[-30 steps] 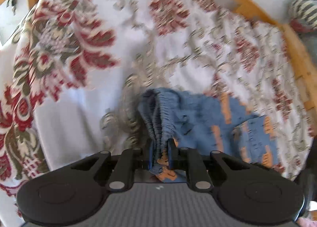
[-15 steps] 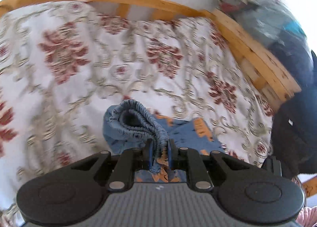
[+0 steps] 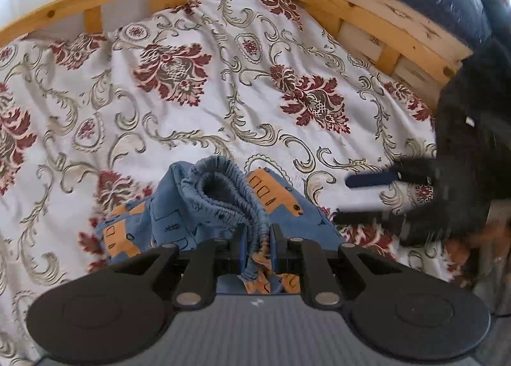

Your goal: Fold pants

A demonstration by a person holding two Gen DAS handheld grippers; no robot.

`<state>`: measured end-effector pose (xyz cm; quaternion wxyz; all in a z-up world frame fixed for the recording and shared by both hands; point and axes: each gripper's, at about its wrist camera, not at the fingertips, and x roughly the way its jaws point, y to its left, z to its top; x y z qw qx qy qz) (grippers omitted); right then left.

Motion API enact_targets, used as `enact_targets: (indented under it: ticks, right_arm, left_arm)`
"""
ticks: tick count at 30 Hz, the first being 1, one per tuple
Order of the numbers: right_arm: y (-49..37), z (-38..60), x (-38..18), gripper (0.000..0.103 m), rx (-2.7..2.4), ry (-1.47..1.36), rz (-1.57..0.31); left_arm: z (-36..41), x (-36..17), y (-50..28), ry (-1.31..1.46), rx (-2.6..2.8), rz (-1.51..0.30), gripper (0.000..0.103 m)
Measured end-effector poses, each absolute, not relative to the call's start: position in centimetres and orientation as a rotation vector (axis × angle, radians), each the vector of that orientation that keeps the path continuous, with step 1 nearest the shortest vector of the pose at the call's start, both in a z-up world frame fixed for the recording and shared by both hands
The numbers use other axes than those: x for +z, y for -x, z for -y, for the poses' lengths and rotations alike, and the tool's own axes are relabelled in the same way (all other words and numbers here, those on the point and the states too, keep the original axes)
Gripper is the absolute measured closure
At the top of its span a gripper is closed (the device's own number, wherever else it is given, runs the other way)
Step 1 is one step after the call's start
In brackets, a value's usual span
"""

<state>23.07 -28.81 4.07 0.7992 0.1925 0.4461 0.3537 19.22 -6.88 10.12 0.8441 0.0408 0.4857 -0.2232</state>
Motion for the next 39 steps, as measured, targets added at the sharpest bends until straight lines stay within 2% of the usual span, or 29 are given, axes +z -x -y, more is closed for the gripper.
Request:
enact_targets:
  ticks: [4, 6, 9, 11, 13, 15, 26, 34, 36, 39]
  right_arm:
    - [-26.0, 26.0, 4.9, 0.041, 0.833, -0.404, -1.024]
    - [-26.8, 24.3, 4.8, 0.045, 0.847, -0.364, -1.051]
    - [-27.3, 23.5, 4.4, 0.064, 0.865, -0.393, -1.076]
    - [-27.3, 23.5, 4.1, 0.086, 0.875, -0.421, -1.084]
    - [-27.4, 23.3, 4.0, 0.089, 0.874, -0.419, -1.083]
    - [-27.4, 23.6, 4.1, 0.096, 0.87, -0.422, -1.074]
    - [-26.6, 27.3, 4.2, 0.099, 0.807, -0.447, -1.022]
    - [-26.6, 29.6, 0.1, 0.099, 0.697, -0.4, -1.052]
    - [-26.1, 29.8, -0.7, 0.093, 0.66, -0.362, -1.042]
    - [-24.6, 29.8, 0.3, 0.08, 0.619, -0.263, -0.959]
  left_arm:
    - [8.9, 9.0, -18.3, -0.132, -0.43, -0.985, 0.088]
    - [9.3, 8.8, -18.0, -0.15, -0.418, -0.978, 0.088]
    - [9.7, 8.7, -17.9, -0.167, -0.402, -0.978, 0.088]
    - [9.9, 8.7, -17.8, -0.188, -0.398, -0.973, 0.088]
    - [10.2, 8.8, -17.7, -0.203, -0.398, -0.972, 0.088]
    - [10.4, 8.8, -17.7, -0.208, -0.398, -0.972, 0.088]
    - [14.1, 9.4, -17.0, -0.321, -0.407, -0.906, 0.088]
    - [17.1, 6.4, -18.5, -0.306, -0.455, -0.926, 0.087]
    - [17.4, 5.0, -18.8, -0.273, -0.494, -0.913, 0.084]
    - [16.4, 3.2, -18.7, -0.126, -0.628, -0.914, 0.077]
